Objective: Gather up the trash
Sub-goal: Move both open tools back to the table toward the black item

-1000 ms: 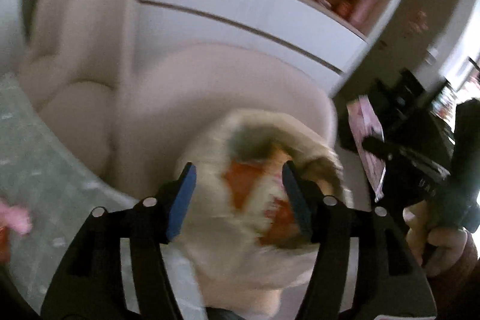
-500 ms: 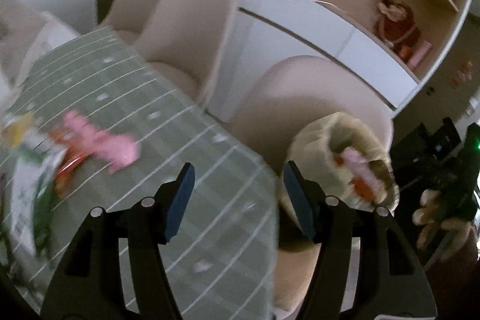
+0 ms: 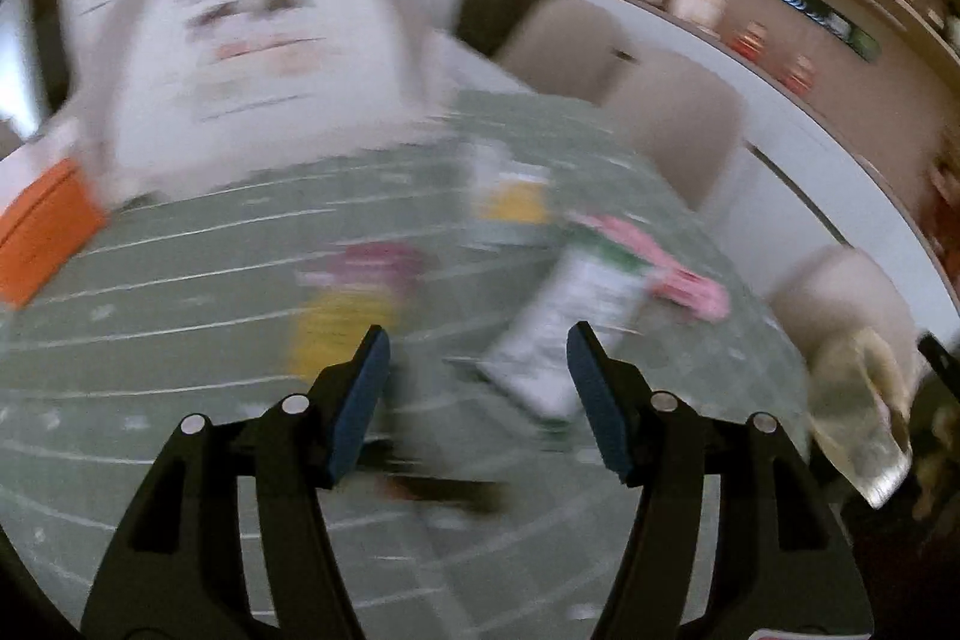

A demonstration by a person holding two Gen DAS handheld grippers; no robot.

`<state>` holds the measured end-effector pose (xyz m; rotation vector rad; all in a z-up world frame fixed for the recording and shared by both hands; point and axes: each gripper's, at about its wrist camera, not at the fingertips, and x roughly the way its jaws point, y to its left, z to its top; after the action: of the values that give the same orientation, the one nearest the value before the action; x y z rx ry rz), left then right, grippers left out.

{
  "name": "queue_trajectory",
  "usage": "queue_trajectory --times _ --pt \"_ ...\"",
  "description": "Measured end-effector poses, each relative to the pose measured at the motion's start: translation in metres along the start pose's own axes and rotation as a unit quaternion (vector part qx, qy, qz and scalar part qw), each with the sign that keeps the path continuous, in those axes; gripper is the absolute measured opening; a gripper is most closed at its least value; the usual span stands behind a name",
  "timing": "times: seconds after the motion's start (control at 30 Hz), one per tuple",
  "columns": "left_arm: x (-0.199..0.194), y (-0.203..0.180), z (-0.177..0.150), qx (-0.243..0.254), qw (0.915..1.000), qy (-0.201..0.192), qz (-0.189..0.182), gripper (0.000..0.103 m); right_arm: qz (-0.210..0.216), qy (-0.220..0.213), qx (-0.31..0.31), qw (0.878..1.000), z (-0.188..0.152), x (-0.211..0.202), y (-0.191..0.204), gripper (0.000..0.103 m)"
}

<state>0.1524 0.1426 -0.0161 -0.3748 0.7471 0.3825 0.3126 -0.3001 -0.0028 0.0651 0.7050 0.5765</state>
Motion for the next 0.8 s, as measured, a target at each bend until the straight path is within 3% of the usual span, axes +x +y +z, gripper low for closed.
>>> queue_trajectory --times 0.2,0.43,0.6,0.7,0.8 --pt "-0.011 0.082 0.000 -0.072 0.9962 -0.009 0.048 0.059 0.079 0.069 -0.073 0.992 -0.018 0.054 0.092 0.051" --pt "-0.017 0.112 -0.004 -0.109 0.9932 -0.015 0.038 0.059 0.179 0.144 -0.155 0.961 -0.060 0.117 0.207 0.051" --pt "-0.023 0.127 -0.012 -0.114 0.9925 -0.019 0.038 0.059 0.210 0.174 -0.233 0.933 -0.077 0.149 0.279 0.051" --pt "-0.027 0.137 -0.017 -0.119 0.9917 -0.021 0.044 0.059 0.259 0.179 -0.229 0.921 -0.078 0.163 0.302 0.051" --pt "-0.029 0.146 -0.022 -0.128 0.9904 -0.019 0.047 0.059 0.267 0.188 -0.225 0.918 -0.078 0.181 0.318 0.051"
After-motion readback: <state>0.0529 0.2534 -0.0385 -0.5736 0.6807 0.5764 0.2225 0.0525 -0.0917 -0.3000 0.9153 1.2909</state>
